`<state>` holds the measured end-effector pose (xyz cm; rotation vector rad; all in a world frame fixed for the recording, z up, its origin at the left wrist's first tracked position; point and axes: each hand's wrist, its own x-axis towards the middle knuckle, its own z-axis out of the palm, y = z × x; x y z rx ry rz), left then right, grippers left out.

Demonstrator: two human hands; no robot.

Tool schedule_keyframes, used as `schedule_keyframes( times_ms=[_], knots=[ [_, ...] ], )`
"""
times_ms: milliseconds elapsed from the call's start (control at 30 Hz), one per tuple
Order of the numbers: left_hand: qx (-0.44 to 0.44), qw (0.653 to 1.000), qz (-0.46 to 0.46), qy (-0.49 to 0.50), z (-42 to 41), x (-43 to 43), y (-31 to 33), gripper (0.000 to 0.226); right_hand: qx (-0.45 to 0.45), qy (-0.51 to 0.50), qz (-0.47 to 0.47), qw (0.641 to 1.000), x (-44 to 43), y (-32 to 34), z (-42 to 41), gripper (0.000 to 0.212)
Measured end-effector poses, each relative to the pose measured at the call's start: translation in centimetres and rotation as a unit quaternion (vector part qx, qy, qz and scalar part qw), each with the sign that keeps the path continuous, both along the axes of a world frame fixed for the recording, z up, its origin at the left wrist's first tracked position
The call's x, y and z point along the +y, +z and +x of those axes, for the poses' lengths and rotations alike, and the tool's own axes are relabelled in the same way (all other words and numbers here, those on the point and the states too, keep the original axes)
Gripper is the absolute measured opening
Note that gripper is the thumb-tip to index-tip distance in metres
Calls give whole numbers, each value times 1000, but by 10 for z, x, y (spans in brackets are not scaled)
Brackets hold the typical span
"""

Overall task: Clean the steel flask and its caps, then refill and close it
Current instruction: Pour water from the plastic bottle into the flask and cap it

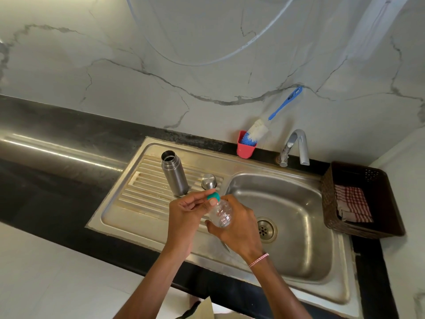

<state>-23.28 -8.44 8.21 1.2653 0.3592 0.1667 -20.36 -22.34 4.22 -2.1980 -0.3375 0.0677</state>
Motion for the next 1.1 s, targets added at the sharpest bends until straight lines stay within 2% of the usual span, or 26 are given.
schedule_keyframes(
  times_ms=[100, 200, 333, 433, 533, 600, 667, 733, 767, 833, 967, 1033, 1100],
  knots=[
    [-1, 999, 16, -35, 8, 8, 5, 30, 35, 18, 8, 999, -3, 9, 6, 58],
    [-6, 996, 17, -89, 15, 18, 10, 29, 102, 57, 86, 990, -7, 19, 13, 52],
    [-11, 990, 20, -141, 21, 28, 15, 26, 215, 144, 201, 945, -12, 32, 20, 40],
    [-19, 985, -19, -172, 23, 28, 18, 29, 306, 215, 297, 879, -19, 34, 23, 29],
    [-29, 974, -79, -210, 25, 26, 16, 48, 392, 309, 396, 771, -19, 33, 23, 39],
    [-37, 970, -88, -224, 26, 22, 16, 49, 436, 355, 442, 699, -18, 30, 21, 48],
    [-46, 971, -82, -221, 26, 19, 17, 48, 464, 362, 453, 670, -17, 27, 21, 52],
    [-58, 975, -67, -203, 26, 18, 16, 45, 465, 344, 447, 682, -16, 26, 21, 49],
    [-62, 979, -55, -187, 26, 20, 14, 45, 455, 326, 436, 704, -17, 27, 21, 46],
    [-64, 986, -23, -154, 26, 23, 7, 41, 424, 266, 390, 773, -16, 29, 25, 42],
    [-17, 996, 50, -78, 21, 34, -10, 36, 296, 105, 178, 933, -13, 21, 36, 58],
    [4, 997, 74, -24, 17, 44, -21, 32, 209, 51, 71, 974, -11, 20, 43, 58],
    [29, 994, 96, 37, 14, 56, -30, 26, 139, 27, -19, 990, -11, 20, 54, 72]
  ],
)
